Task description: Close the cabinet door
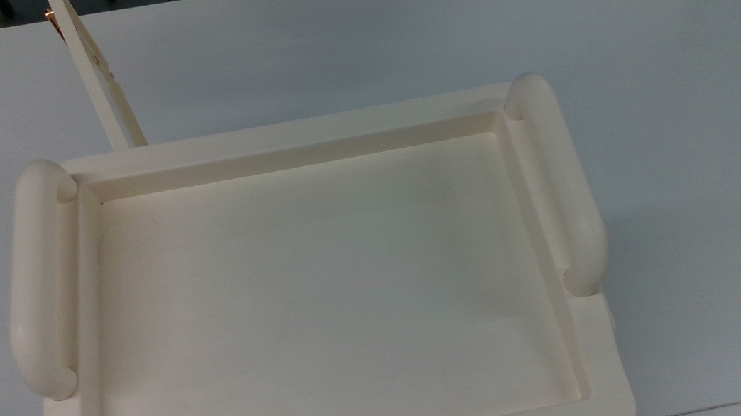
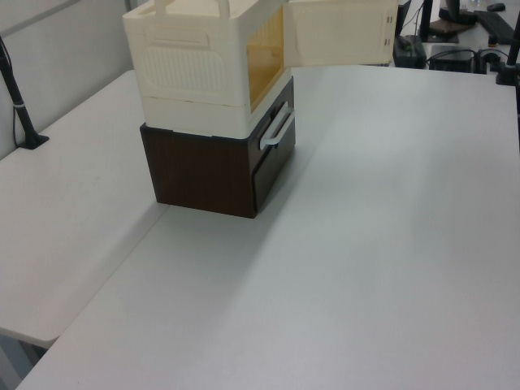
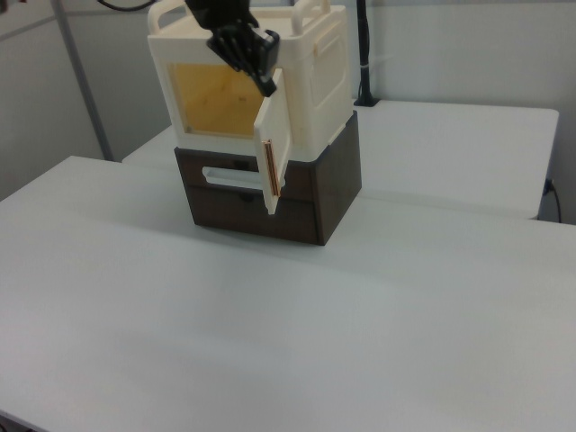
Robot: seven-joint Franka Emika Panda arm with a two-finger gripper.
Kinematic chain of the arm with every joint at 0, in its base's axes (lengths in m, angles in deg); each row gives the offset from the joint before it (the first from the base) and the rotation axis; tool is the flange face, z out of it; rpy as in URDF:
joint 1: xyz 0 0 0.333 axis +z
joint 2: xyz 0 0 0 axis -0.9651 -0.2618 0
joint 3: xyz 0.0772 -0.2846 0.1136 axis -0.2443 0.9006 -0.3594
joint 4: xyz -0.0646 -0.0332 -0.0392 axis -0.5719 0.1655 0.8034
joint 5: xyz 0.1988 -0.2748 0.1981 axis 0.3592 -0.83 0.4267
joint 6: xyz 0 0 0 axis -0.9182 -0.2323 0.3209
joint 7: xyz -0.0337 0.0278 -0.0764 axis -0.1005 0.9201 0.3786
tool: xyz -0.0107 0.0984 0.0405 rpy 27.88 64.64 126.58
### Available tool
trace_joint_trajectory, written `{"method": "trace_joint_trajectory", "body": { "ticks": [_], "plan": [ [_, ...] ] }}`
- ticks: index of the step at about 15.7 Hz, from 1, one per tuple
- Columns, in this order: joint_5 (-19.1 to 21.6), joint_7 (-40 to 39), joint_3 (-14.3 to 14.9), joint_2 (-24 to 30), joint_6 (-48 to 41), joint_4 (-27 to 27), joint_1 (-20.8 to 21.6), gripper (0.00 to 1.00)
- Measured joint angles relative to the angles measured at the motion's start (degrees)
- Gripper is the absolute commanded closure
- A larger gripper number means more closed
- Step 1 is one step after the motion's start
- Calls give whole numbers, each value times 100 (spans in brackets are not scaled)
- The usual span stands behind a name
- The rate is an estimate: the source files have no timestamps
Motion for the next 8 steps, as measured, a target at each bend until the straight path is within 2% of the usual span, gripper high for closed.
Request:
{"method": "trace_joint_trajectory", "body": {
  "ticks": [2,8],
  "plan": [
    [0,0,85,-124,186,-9,-20,100],
    [132,0,95,-653,725,-20,-31,100]
  ]
}}
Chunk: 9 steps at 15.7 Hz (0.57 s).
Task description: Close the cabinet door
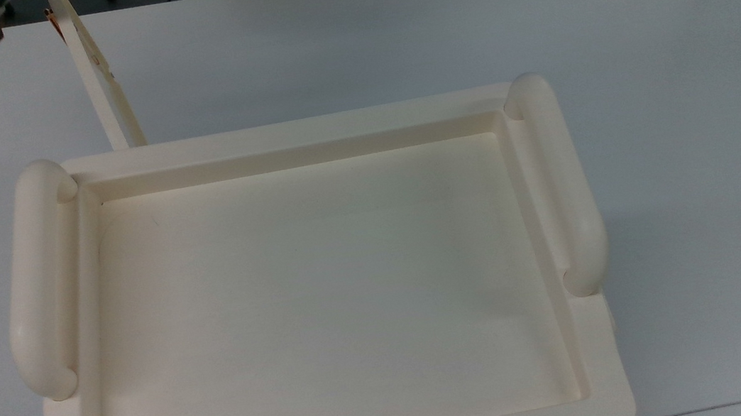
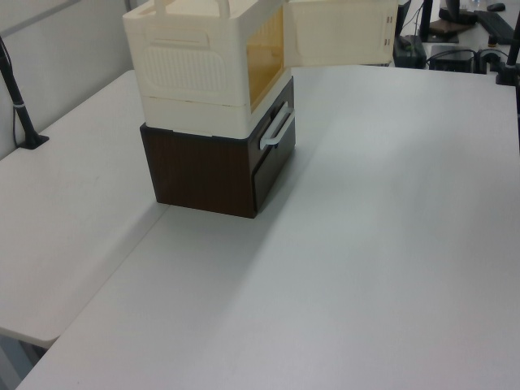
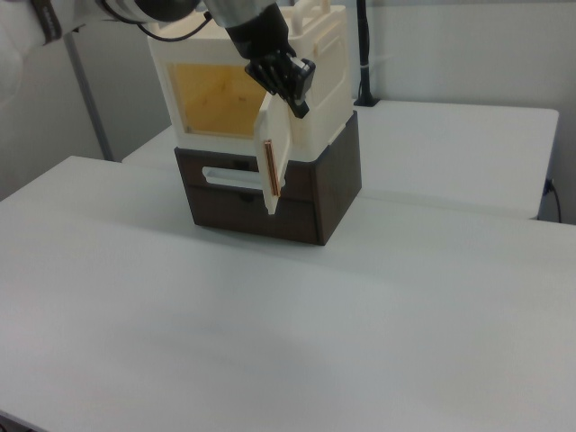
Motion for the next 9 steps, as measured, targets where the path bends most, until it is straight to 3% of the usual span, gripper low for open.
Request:
{"method": "trace_joint_trajectory", "body": {
  "ticks": [5,9],
  "plan": [
    [656,-43,-63,-58,25,6,37,100],
    [811,-76,-641,-39,11,9,187,100]
  ]
}}
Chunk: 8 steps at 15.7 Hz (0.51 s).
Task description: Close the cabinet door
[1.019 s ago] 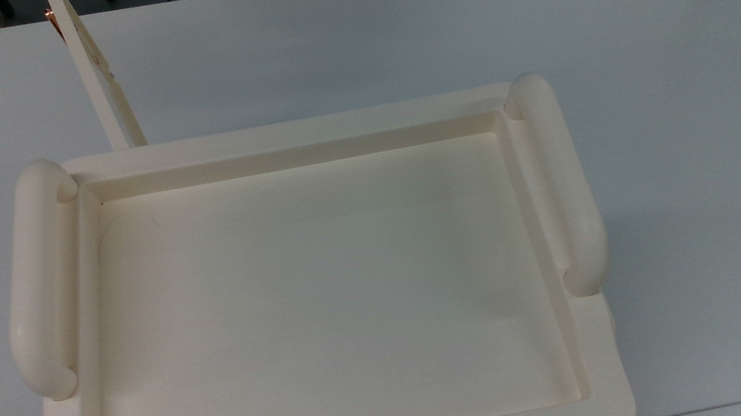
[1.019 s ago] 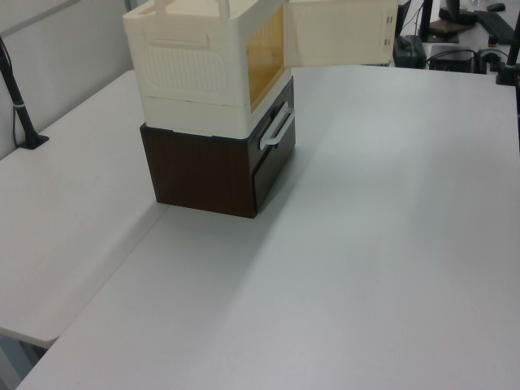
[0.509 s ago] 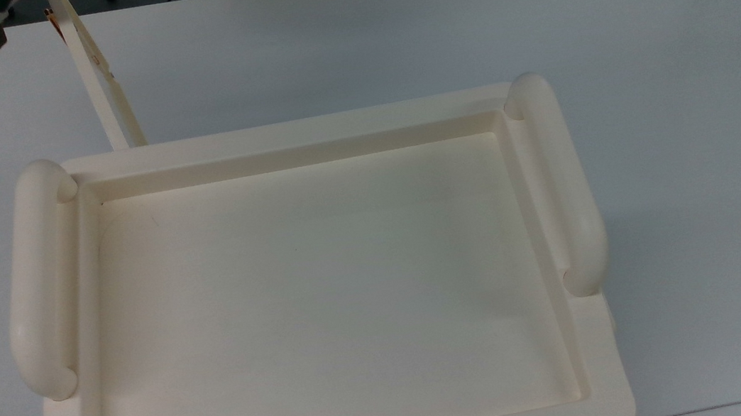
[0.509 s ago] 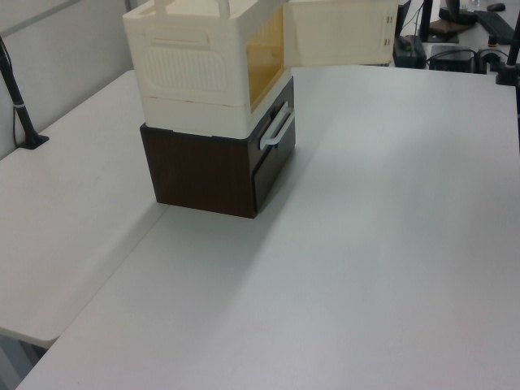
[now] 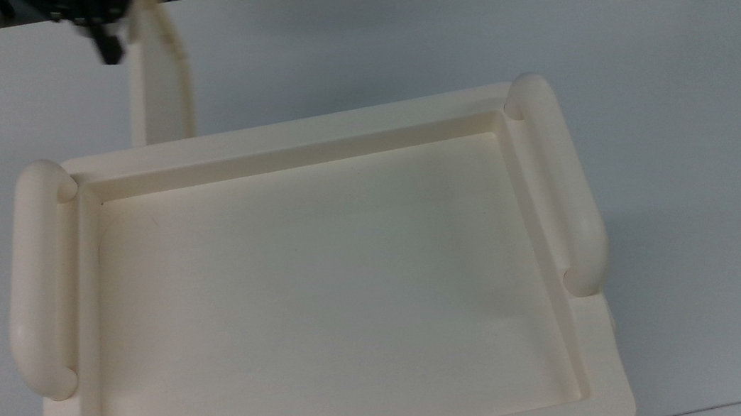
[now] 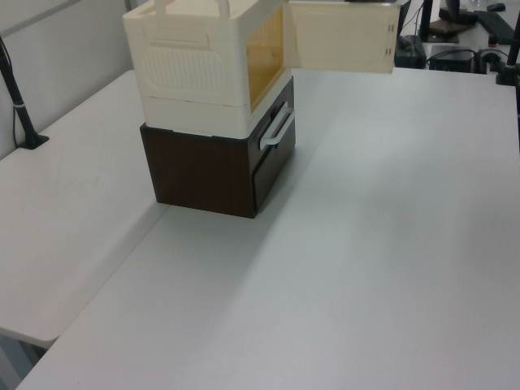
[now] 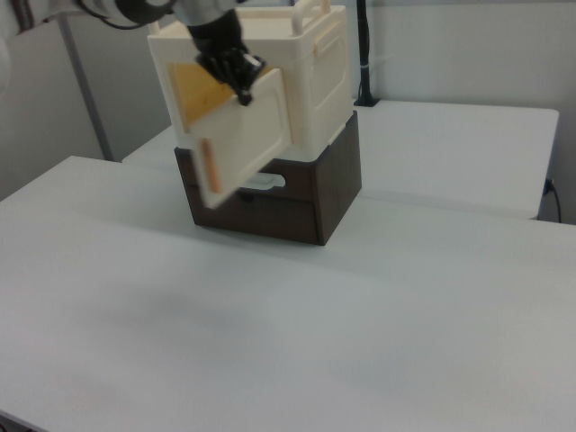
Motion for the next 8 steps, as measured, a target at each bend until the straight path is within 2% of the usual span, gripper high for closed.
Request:
{"method": "trace_joint_trajectory", "body": {
  "ticks": [3,8],
  "plan": [
    [0,242,-309,-4,-2,-7,104,100],
    [3,269,-320,-83,197,-11,81,100]
  ]
}}
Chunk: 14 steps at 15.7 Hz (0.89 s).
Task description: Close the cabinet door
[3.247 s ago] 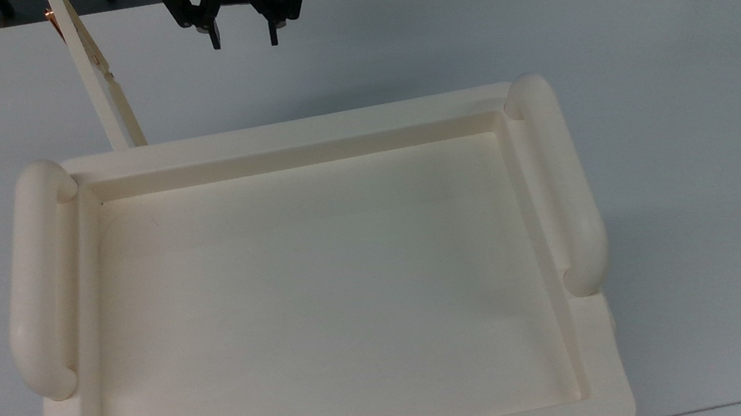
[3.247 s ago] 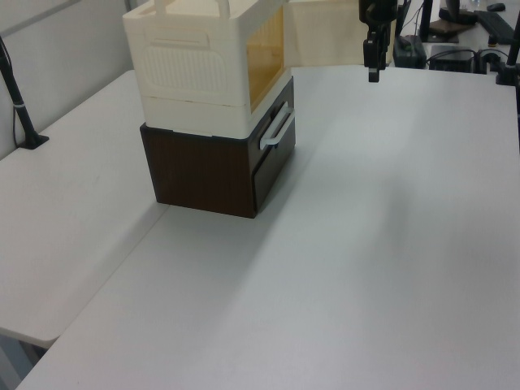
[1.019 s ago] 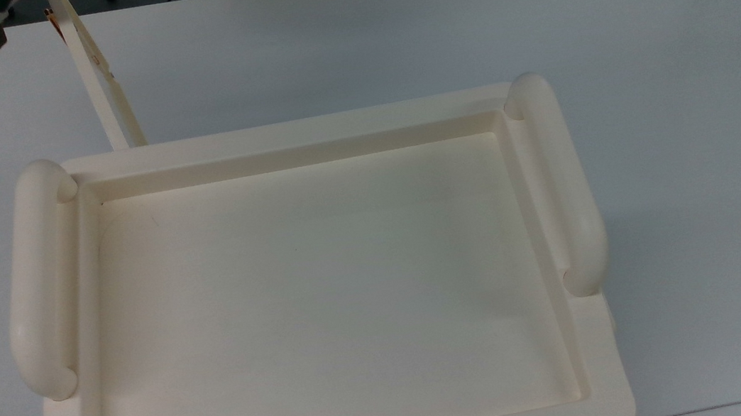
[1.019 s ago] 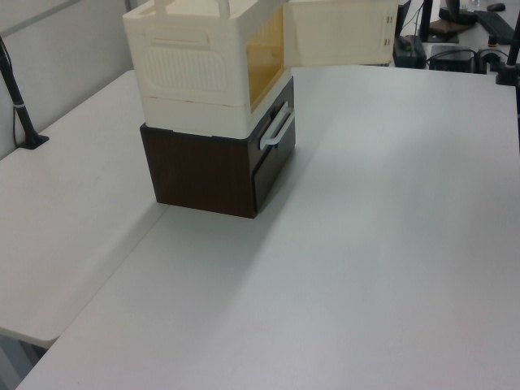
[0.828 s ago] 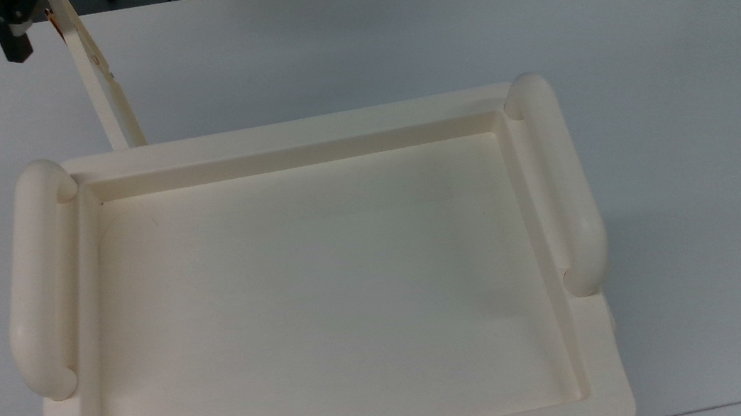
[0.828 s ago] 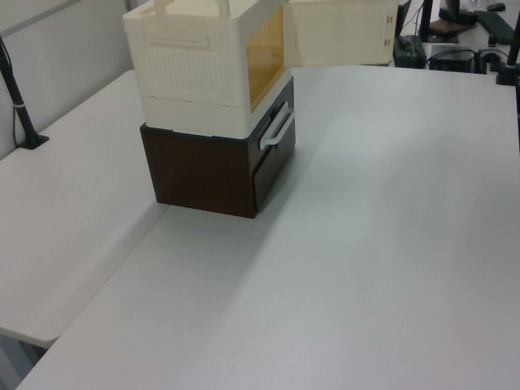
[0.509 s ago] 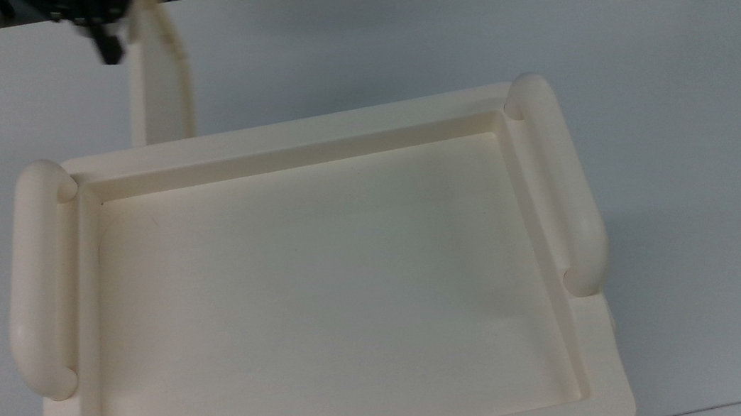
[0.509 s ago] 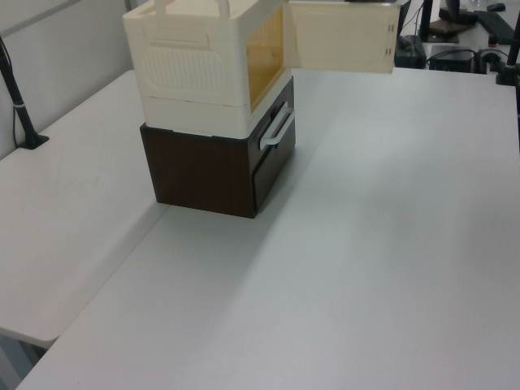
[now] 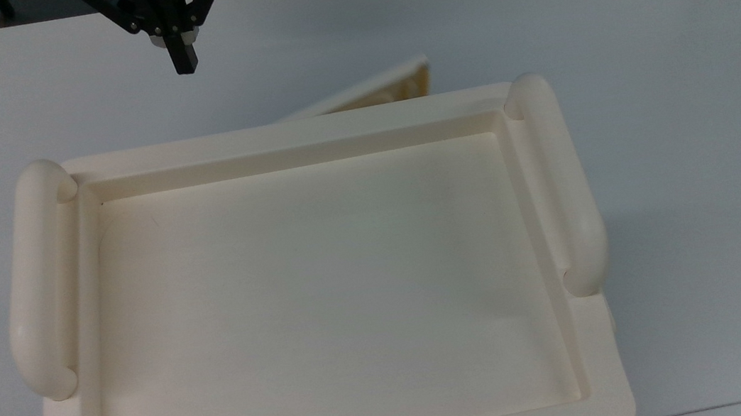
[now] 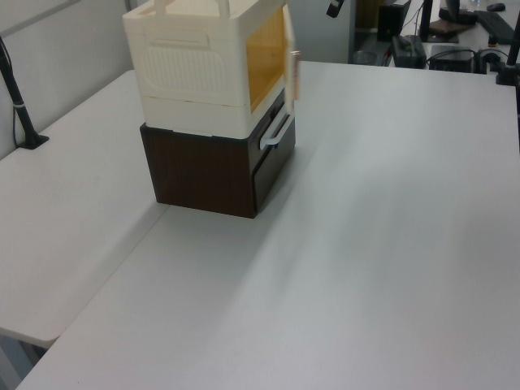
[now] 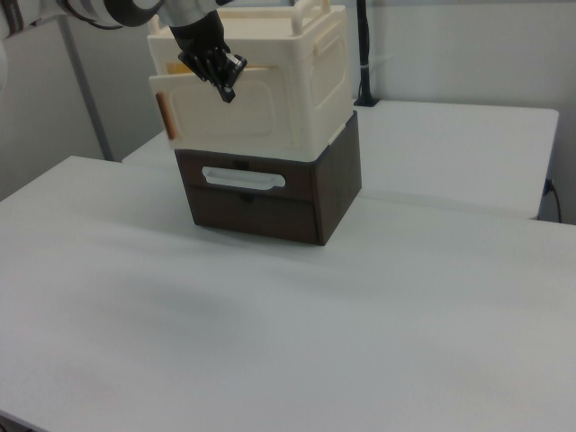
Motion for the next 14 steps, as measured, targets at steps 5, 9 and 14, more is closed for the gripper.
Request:
{"method": "trace_joint_trajectory", "body": {
  "ticks": [5,9,14],
  "plan": [
    [0,0,-1,-65,36,-57,2,100],
    [0,0,-14,-205,506,-160,149,97],
    [-335,-2,-15,-213,174,-479,304,93]
  ]
}}
